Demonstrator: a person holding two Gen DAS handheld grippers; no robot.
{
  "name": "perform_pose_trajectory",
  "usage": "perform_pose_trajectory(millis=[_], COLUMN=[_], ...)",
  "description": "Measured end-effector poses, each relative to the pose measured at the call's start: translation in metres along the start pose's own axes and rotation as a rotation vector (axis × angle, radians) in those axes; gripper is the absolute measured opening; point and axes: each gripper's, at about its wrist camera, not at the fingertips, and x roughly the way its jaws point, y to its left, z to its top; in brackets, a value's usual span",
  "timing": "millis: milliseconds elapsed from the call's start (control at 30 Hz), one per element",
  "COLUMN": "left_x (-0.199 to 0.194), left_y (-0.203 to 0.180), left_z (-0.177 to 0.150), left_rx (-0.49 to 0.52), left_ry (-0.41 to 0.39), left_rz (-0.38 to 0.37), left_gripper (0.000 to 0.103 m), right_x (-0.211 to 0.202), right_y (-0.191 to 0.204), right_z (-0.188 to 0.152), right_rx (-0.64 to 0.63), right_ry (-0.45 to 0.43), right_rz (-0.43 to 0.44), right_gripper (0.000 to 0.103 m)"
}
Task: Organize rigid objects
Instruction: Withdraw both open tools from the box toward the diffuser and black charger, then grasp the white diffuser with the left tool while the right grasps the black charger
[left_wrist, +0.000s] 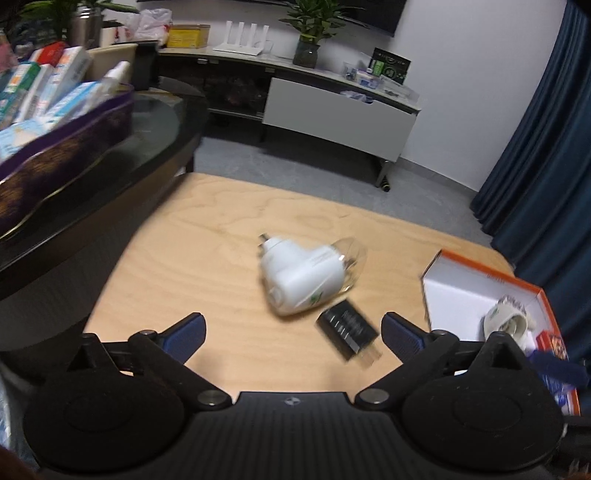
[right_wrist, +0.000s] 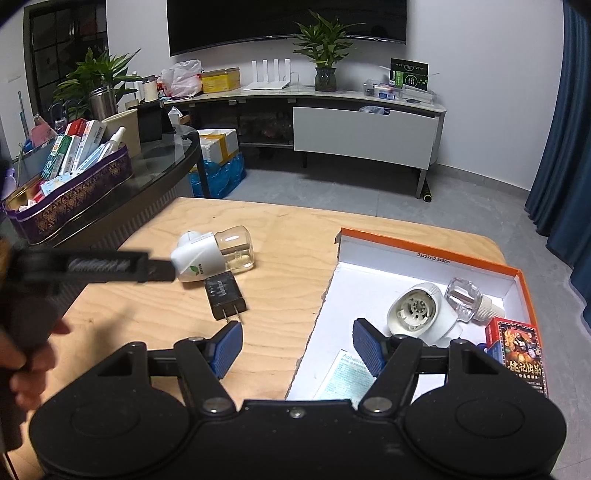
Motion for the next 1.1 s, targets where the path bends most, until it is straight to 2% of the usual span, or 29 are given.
perform_pose_trajectory(millis=[167,300,400,533,600,633,667,867,967,1100], left_x=[0.029,0.050,0.067,0.090,0.101,0.106,0.110,0.098,0.076,0.042], left_y=[-0.013,-0.022,-0.029,-0.035,-0.038,-0.037,-0.036,-0.001,0.022,0.037], left_z=[0.017,0.030,0.035,0.033,0.027,0.026,0.026,0.031,0.026,0.017], left_rx=[0.155,0.372,0.525,0.641,0.694,0.703,0.705,0.508,0.423,0.375], left_ry=[-0.041,-0.065,-0.045,0.008,0.043,0.072,0.082,0.086,0.067,0.032], left_rz=[-0.048,-0.077,-0.097,-0.140,-0.130,-0.131,-0.110,-0.050,-0.035,-0.002], left_gripper=[0.103,0.101,0.093,0.084,0.071,0.052,0.042,0.041,0.040,0.036], right_x=[0.006,0.012,0.016,0.024,0.028,0.030,0.033,0.053,0.072,0.101], right_y=[0.000,-0.001,-0.002,-0.004,-0.003,-0.002,-0.001,0.012,0.023,0.042], right_z=[0.000,0.000,0.000,0.001,0.002,0.002,0.003,0.009,0.017,0.028], right_rx=[-0.003,0.008,0.016,0.029,0.028,0.028,0.025,-0.019,-0.041,-0.133], right_ry=[0.003,0.007,0.004,0.012,0.021,0.026,0.030,0.066,0.090,0.121], right_rz=[0.010,0.029,0.035,0.040,0.044,0.046,0.049,0.094,0.173,0.195], right_gripper=[0.079,0.079,0.079,0.079,0.079,0.079,0.079,0.079,0.079,0.079])
